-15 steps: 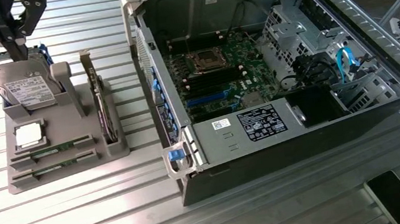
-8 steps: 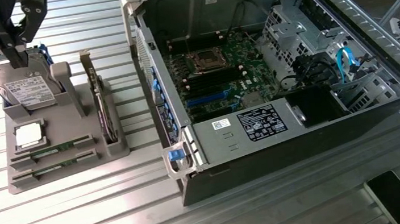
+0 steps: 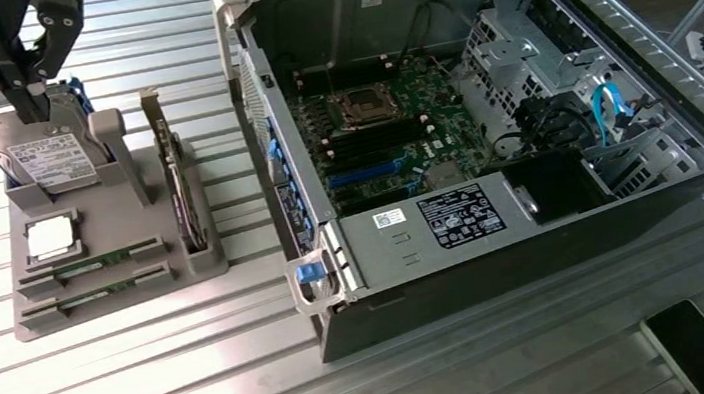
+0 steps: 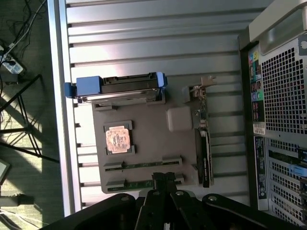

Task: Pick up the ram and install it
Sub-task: 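Reach for the ram, then pick up the ram and move it above insertion slot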

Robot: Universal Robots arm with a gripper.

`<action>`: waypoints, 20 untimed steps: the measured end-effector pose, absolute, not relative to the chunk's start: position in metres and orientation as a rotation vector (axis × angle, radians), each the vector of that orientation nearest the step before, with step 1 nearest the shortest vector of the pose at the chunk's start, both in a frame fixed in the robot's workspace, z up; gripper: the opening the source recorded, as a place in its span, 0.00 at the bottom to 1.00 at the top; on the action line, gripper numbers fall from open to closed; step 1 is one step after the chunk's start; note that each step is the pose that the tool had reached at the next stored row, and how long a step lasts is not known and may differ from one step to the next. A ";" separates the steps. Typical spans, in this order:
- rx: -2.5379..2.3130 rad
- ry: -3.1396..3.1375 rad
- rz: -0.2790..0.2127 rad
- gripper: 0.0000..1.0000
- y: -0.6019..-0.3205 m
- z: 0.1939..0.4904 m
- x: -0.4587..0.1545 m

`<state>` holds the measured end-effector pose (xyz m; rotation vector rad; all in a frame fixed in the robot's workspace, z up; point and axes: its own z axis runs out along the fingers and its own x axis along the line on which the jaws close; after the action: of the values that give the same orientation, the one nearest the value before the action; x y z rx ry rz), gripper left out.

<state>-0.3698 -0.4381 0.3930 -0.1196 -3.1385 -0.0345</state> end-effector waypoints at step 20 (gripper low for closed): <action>-0.117 -3.141 -0.033 0.11 -0.440 0.393 -0.370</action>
<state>-0.3700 -0.4401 0.3931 -0.1172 -3.1413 -0.0329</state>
